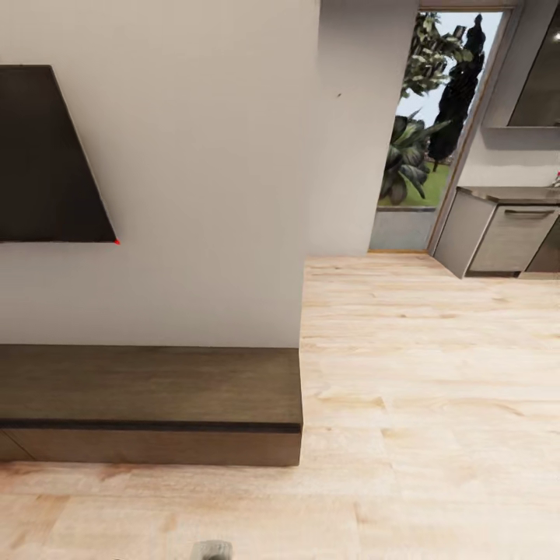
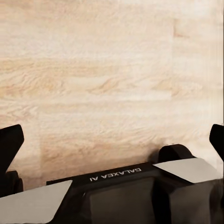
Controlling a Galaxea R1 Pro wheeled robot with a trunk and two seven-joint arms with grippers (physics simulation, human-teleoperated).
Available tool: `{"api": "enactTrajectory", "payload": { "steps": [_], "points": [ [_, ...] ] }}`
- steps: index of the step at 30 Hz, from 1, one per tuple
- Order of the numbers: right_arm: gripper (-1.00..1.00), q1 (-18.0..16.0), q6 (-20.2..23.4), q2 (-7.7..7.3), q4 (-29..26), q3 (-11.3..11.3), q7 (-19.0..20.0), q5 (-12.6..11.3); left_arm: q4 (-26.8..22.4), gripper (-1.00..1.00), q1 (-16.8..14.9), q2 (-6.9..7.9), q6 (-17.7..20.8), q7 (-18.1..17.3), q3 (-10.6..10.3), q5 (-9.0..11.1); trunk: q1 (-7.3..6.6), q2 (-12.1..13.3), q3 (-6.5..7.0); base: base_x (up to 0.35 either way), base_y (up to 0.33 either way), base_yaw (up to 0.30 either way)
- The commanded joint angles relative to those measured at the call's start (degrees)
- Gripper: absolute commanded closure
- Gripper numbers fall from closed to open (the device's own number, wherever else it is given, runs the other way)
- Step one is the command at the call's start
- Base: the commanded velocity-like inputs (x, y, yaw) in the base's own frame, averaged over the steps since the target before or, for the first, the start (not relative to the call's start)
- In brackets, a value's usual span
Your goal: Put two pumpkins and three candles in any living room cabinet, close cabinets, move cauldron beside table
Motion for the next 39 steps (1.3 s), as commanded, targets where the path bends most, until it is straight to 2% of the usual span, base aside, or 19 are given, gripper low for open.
{"api": "enactTrajectory", "payload": {
  "steps": [1, 2, 3, 6, 9, 15, 17, 19, 22, 23, 25, 27, 30, 31, 34, 35, 36, 37, 39],
  "points": [
    [-1.0, 0.0, -0.1, -0.05, 0.0, 0.0, 0.0, 0.1, -1.9, -1.0, 0.0, 0.0, 0.6, -0.6, 0.0, 1.5, -0.01, 0.0, -0.04, -0.068, 0.0, 0.0],
    [-1.0, 0.0, 0.0, -0.07, 0.0, 0.0, 0.0, 0.1, -5.0, -1.0, 0.0, 0.0, 0.9, -1.8, -0.1, 3.3, -0.01, 0.0, -0.04, -0.035, 0.0, 0.0],
    [-1.0, 0.0, 0.1, -0.06, -0.1, -0.1, 0.0, 0.1, -6.0, -1.0, 0.0, 0.0, 1.0, -2.3, -0.1, 3.9, -0.01, 0.0, -0.04, -0.028, 0.0, 0.0],
    [-1.0, 0.0, 0.3, -0.12, -0.1, -0.3, -0.1, -0.2, -11.6, -1.0, 0.0, 0.1, 3.0, -5.4, -0.2, 7.5, -0.01, 0.0, -0.04, -0.012, 0.0, 0.0],
    [-1.0, 0.0, 0.3, -0.12, -0.1, -0.3, 0.0, -0.3, -14.5, -1.0, -0.3, 0.16, 6.4, -6.9, -0.3, 9.3, -0.01, 0.0, -0.04, -0.004, 0.0, 0.0],
    [-1.0, 0.0, 0.7, -0.3, -2.7, -0.4, 0.0, -0.4, -16.2, -1.0, -4.5, 0.23, 14.6, -9.0, -0.1, 10.4, -0.01, 0.0, -0.04, 0.0, 0.0, 0.0],
    [-1.0, 0.0, 1.8, -0.42, -4.5, -0.4, 0.0, -0.4, -16.3, -1.0, -6.0, 0.14, 16.6, -9.3, -0.1, 10.5, -0.01, 0.0, -0.04, 0.0, 0.0, 0.0],
    [-1.0, 0.0, 4.1, -0.49, -7.1, -0.4, 0.0, -0.4, -16.3, -1.0, -7.9, 0.06, 18.1, -9.5, -0.1, 11.6, -0.01, 0.0, -0.04, 0.0, 0.0, 0.0],
    [-1.0, 0.0, 7.5, -0.53, -12.3, -0.5, 0.5, -0.4, -16.3, -1.0, -9.8, 0.23, 19.0, -9.6, -0.1, 15.5, -0.01, 0.0, -0.04, 0.0, 0.0, 0.0],
    [-1.0, 0.0, 8.8, -0.54, -15.8, -0.5, 1.9, -0.5, -16.2, -1.0, -10.1, 0.48, 19.2, -9.7, -0.1, 18.0, -0.01, 0.0, -0.04, 0.0, 0.0, 0.0],
    [-1.0, 0.0, 11.6, -0.56, -20.9, -0.5, 5.4, -1.2, -15.9, -1.0, -10.4, 0.87, 19.3, -9.7, -0.2, 21.4, -0.01, 0.0, -0.04, 0.0, 0.0, 0.0],
    [-1.0, 0.0, 16.6, -0.55, -26.4, -0.5, 9.9, -3.6, -15.8, -1.0, -10.5, 1.22, 19.3, -9.7, -0.2, 23.8, -0.01, 0.0, -0.04, 0.0, 0.0, 0.0],
    [-1.0, 0.0, 22.8, -0.64, -33.1, -0.5, 15.2, -7.9, -15.9, -1.0, -10.5, 1.71, 19.4, -9.8, -0.2, 24.8, -0.01, 0.0, -0.04, 0.0, 0.0, 0.0],
    [-1.0, 0.0, 26.4, -1.03, -36.4, -0.5, 17.7, -10.3, -16.0, -1.0, -10.5, 2.06, 19.4, -9.8, -0.1, 25.1, -0.01, 0.0, -0.04, 0.0, 0.0, 0.0],
    [-1.0, -0.1, 37.1, -3.85, -43.5, -1.2, 22.2, -16.3, -16.3, -1.0, -10.5, 2.62, 19.4, -9.8, 0.0, 25.4, -0.01, 0.0, -0.04, 0.0, 0.0, 0.0],
    [-1.0, -0.1, 38.6, -4.28, -44.2, -1.5, 22.6, -17.0, -16.4, -1.0, -10.5, 2.65, 19.4, -9.8, 0.0, 25.4, -0.01, 0.0, -0.04, 0.0, 0.0, 0.0],
    [-1.0, -0.1, 42.3, -5.48, -45.5, -2.5, 23.3, -18.6, -16.4, -1.0, -10.5, 2.76, 19.5, -9.8, 0.1, 25.5, -0.01, 0.0, -0.04, 0.0, 0.0, 0.0],
    [-1.0, -0.2, 43.3, -5.86, -45.9, -3.0, 23.4, -18.9, -16.4, -1.0, -10.5, 2.79, 19.5, -9.8, 0.0, 25.5, -0.01, 0.0, -0.04, 0.0, 0.0, 0.0],
    [-1.0, -0.2, 46.6, -7.53, -49.2, -5.7, 23.8, -20.1, -16.4, -1.0, -10.5, 2.96, 19.5, -9.8, 0.1, 25.6, -0.01, 0.0, -0.04, 0.0, 0.0, 0.0]
  ]
}}
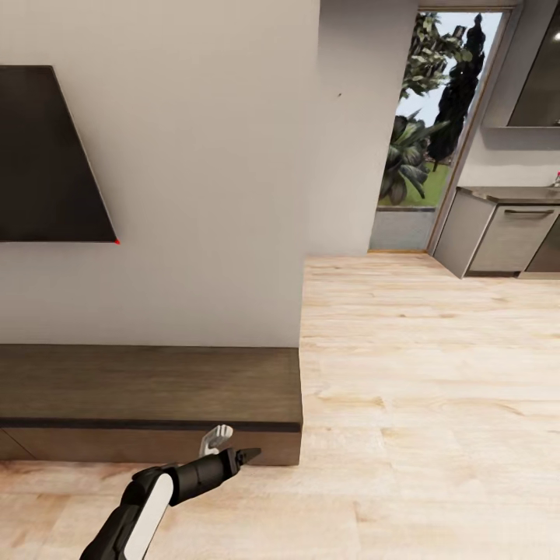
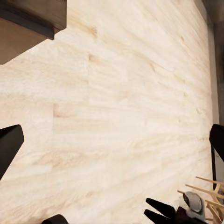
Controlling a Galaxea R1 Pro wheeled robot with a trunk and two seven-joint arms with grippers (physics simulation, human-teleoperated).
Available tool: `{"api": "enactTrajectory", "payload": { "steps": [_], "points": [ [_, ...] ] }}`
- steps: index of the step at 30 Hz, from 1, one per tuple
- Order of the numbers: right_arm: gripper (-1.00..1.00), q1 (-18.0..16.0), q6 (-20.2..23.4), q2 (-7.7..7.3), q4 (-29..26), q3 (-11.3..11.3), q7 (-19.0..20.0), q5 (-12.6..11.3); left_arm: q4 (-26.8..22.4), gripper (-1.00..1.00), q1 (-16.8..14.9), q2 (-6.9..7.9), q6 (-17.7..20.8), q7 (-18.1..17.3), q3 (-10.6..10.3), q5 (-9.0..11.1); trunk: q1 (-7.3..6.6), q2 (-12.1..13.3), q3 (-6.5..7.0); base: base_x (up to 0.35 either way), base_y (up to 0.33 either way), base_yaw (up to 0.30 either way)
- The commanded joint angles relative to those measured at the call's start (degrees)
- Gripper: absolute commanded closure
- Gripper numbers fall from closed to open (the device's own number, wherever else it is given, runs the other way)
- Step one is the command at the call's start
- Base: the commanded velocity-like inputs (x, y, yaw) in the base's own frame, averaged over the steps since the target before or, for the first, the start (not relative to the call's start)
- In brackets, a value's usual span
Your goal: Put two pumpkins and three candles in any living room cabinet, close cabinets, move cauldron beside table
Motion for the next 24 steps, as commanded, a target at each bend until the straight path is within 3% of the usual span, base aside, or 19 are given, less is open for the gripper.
{"api": "enactTrajectory", "payload": {
  "steps": [1, 2, 7, 10, 12, 14, 15, 18, 20, 21, 24],
  "points": [
    [-1.0, 0.0, 0.9, -0.22, -1.1, -0.7, 0.1, -0.6, 0.0, -1.0, 0.0, 0.01, 0.4, 0.0, 0.1, 0.3, 0.0, 0.0, -0.06, 0.0, 0.0, 0.0],
    [-1.0, 0.0, 1.9, -0.69, -4.4, -2.7, 0.2, -0.8, -0.1, -1.0, 0.0, 0.05, 0.4, 0.0, 0.1, 0.4, 0.0, 0.0, -0.06, 0.0, 0.0, 0.0],
    [-1.0, 0.0, 7.8, -1.56, -12.1, -7.5, 0.3, -1.0, -0.6, -1.0, 0.0, 0.09, 0.4, 0.0, 0.1, 0.5, 0.0, 0.0, -0.06, 0.0, 0.0, 0.0],
    [-1.0, -0.7, 13.9, -4.87, -17.7, -11.2, 0.4, -1.9, -1.1, -1.0, 0.0, 0.09, 0.4, 0.0, 0.1, 0.6, 0.0, 0.0, -0.06, 0.0, 0.0, 0.0],
    [-1.0, -2.4, 16.9, -7.06, -18.5, -11.7, 0.6, -5.3, -1.1, -1.0, 0.0, 0.09, 0.4, 0.0, 0.1, 0.6, 0.0, 0.0, -0.06, 0.0, 0.0, 0.0],
    [-1.0, -5.2, 20.4, -9.56, -18.6, -11.9, 2.2, -10.5, -1.2, -1.0, 0.0, 0.02, 0.4, 0.0, 0.1, 0.6, 0.0, 0.0, -0.06, 0.0, 0.0, 0.0],
    [-1.0, -5.8, 21.3, -10.17, -18.6, -11.8, 3.0, -11.7, -1.2, -1.0, 0.0, 0.0, 0.4, 0.1, 0.1, 0.6, 0.0, 0.0, -0.06, 0.0, 0.0, 0.0],
    [-1.0, -8.3, 26.1, -12.8, -19.0, -11.7, 10.1, -15.8, -1.2, -1.0, 0.0, -0.06, 0.3, 0.1, 0.0, 0.5, 0.0, 0.0, -0.06, 0.0, 0.0, 0.0],
    [-1.0, -8.8, 27.5, -13.35, -18.8, -11.7, 14.7, -16.5, -1.2, -1.0, 0.0, -0.07, 0.3, 0.1, 0.0, 0.5, 0.0, 0.0, -0.06, 0.0, 0.0, 0.0],
    [-1.0, -9.1, 28.2, -13.66, -18.5, -11.7, 18.9, -16.8, -1.1, -1.0, 0.0, -0.08, 0.3, 0.2, 0.0, 0.5, 0.0, 0.0, -0.06, 0.0, 0.0, 0.0],
    [-1.0, -9.9, 29.2, -14.6, -18.4, -11.7, 24.3, -17.2, -1.1, -1.0, 0.0, -0.08, 0.1, 0.4, 0.0, 0.4, 0.0, 0.0, -0.06, 0.0, 0.0, 0.0]
  ]
}}
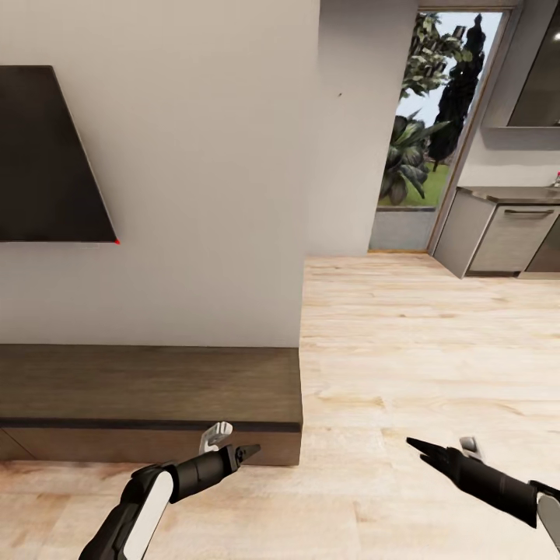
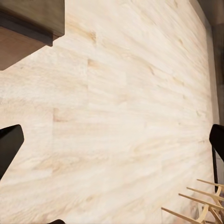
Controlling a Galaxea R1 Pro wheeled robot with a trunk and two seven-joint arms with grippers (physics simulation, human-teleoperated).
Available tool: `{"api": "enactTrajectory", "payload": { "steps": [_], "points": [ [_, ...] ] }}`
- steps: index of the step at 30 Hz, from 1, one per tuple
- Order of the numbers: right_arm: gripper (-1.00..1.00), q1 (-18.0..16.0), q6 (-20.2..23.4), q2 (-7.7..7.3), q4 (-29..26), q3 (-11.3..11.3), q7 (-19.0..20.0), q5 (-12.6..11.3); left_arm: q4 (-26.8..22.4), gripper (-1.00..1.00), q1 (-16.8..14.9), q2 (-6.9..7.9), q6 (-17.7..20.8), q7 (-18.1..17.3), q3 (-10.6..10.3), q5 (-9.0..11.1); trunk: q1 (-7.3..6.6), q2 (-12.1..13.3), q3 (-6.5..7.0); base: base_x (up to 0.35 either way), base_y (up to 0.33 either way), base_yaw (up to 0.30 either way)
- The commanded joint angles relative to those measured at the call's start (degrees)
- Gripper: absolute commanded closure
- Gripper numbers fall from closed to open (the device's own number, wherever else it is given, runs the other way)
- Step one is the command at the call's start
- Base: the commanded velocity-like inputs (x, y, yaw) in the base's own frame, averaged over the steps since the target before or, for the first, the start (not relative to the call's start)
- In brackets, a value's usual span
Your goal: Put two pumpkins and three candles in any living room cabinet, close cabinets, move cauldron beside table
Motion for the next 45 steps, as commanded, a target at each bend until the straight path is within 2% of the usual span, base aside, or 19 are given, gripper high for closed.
{"api": "enactTrajectory", "payload": {
  "steps": [1, 3, 9, 13, 17, 21, 24, 30, 32, 34, 36, 37, 38, 41, 45],
  "points": [
    [-1.0, -0.2, 0.8, -0.74, 0.0, -0.1, 1.4, -0.1, 0.0, -1.0, 0.0, -0.02, 0.3, 0.1, 0.1, 0.2, 0.0, 0.0, -0.05, 0.0, 0.0, 0.0],
    [-1.0, -0.3, 1.7, -2.13, -0.4, 0.0, 3.5, 0.0, 0.0, -1.0, 0.0, -0.02, 0.3, 0.1, 0.1, 0.1, 0.0, 0.0, -0.05, 0.0, 0.0, 0.0],
    [-1.0, -0.4, 1.8, -3.11, -0.5, 0.1, 4.5, 0.6, 0.0, -1.0, 0.0, -0.03, 0.1, 0.4, 0.1, -0.4, 0.0, 0.0, -0.05, 0.0, 0.0, 0.0],
    [-1.0, -0.4, -0.1, -3.21, -0.3, 0.2, 4.9, 5.5, -0.1, -1.0, 0.0, -0.04, 0.1, 0.5, 0.1, -0.5, 0.0, 0.0, -0.05, 0.0, 0.0, 0.0],
    [-1.0, -0.4, -0.4, -3.29, -2.2, 0.0, 6.2, 7.5, 0.0, -1.0, 0.0, -0.13, 0.0, 0.6, 0.0, -0.6, 0.0, 0.0, -0.05, 0.0, 0.0, 0.0],
    [-1.0, -0.4, 2.3, -3.32, -2.6, -0.4, 8.6, 7.2, 0.0, -1.0, 0.0, -0.28, -0.1, 0.7, -0.1, -0.6, 0.0, 0.0, -0.05, 0.0, 0.0, 0.0],
    [-1.0, -0.4, 2.8, -3.3, -2.5, -0.5, 13.4, 7.3, 0.0, -1.0, 0.0, -0.35, -0.2, 0.8, -0.1, -0.7, 0.0, 0.0, -0.05, 0.0, 0.0, 0.0],
    [-1.0, -0.4, 3.4, -3.82, -0.6, -0.6, 16.3, 7.2, 0.0, -1.0, 0.0, -0.52, -0.4, 1.3, -0.2, -0.9, 0.0, 0.0, -0.05, 0.0, 0.0, 0.0],
    [-1.0, -0.4, 3.5, -4.0, -0.5, -0.6, 16.5, 7.4, 0.1, -1.0, 0.0, -0.65, -0.7, 2.7, -0.2, -1.0, 0.0, 0.0, -0.05, 0.0, 0.0, 0.0],
    [-1.0, -0.4, 3.6, -4.03, -0.5, -0.6, 16.5, 7.2, 0.4, -1.0, 0.0, -0.82, -2.7, 7.0, -0.3, -1.0, 0.0, 0.0, -0.05, 0.0, 0.0, 0.0],
    [-1.0, -0.4, 3.7, -4.0, -0.5, -0.5, 16.4, 7.1, 1.2, -1.0, 0.0, -1.54, -7.3, 13.0, -0.4, -0.8, 0.0, 0.0, -0.05, 0.0, 0.0, 0.0],
    [-1.0, -0.4, 3.9, -3.98, -0.3, -0.4, 16.3, 7.0, 2.2, -1.0, 0.0, -2.38, -11.4, 17.3, -0.6, -0.7, 0.0, 0.0, -0.05, 0.0, 0.0, 0.0],
    [-1.0, -0.4, 4.1, -3.98, -0.3, -0.3, 16.3, 7.1, 3.1, -1.0, 0.0, -2.84, -13.9, 19.6, -1.2, -0.7, 0.0, 0.0, -0.05, 0.0, 0.0, 0.0],
    [-1.0, -0.4, 4.3, -3.92, -0.2, -0.3, 16.3, 7.2, 5.0, -1.0, 0.0, -3.48, -20.5, 24.0, -4.9, -0.7, 0.0, 0.0, -0.05, 0.0, 0.0, 0.0],
    [-1.0, -0.4, 4.3, -3.89, -0.1, -0.2, 16.3, 7.5, 5.7, -1.0, 0.0, -3.68, -26.1, 28.2, -9.3, -0.5, 0.0, 0.0, -0.05, 0.0, 0.0, 0.0]
  ]
}}
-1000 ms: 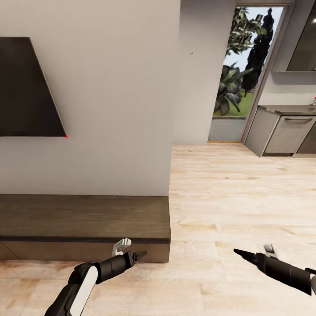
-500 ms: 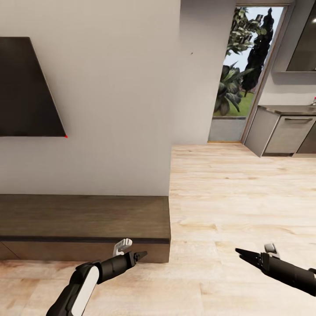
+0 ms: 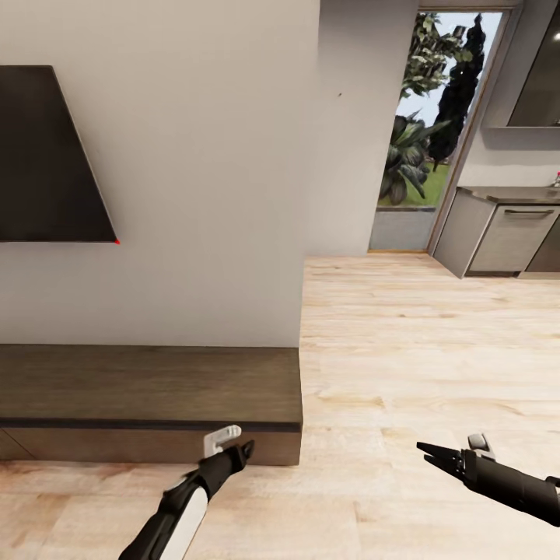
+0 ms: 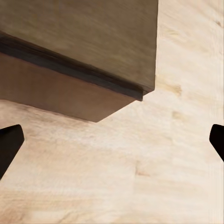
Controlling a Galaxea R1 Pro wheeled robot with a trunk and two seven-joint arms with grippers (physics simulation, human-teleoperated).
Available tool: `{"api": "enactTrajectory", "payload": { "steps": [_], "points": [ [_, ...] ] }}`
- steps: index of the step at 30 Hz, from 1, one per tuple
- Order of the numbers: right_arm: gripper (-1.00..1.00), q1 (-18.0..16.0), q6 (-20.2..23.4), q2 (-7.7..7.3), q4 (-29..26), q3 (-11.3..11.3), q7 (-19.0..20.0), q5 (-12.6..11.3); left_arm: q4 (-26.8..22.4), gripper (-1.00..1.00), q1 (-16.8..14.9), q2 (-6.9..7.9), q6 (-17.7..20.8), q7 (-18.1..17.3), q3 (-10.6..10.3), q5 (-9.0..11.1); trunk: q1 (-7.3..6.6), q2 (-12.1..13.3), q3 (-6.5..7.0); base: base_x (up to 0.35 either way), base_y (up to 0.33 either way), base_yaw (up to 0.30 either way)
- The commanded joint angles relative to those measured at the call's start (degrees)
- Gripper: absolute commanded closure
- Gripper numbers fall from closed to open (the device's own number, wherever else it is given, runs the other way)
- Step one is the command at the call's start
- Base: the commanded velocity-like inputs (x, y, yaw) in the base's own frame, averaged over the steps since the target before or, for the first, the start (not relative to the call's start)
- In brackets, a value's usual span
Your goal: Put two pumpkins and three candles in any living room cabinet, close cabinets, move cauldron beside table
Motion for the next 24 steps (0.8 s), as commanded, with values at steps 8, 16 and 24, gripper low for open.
{"api": "enactTrajectory", "payload": {
  "steps": [8, 16, 24],
  "points": [
    [-1.0, 0.0, -0.1, 0.04, 0.2, 0.1, -0.6, 0.3, 1.8, -1.0, 0.0, -0.22, -4.2, 7.8, -3.3, 4.2, 0.0, 0.0, -0.05, 0.0, 0.0, 0.0],
    [-1.0, -0.1, -0.3, 0.05, 0.1, 0.2, -1.5, 0.4, 4.3, -1.0, 0.0, 2.87, -4.2, 6.3, 7.3, 31.2, 0.0, 0.0, -0.05, 0.0, 0.0, 0.0],
    [-1.0, -0.1, -0.4, 0.14, 0.2, 0.2, -1.7, 0.4, 9.6, -1.0, 0.0, 7.3, -4.1, -9.4, 9.0, 44.6, 0.0, 0.0, -0.05, 0.0, 0.0, 0.0]
  ]
}}
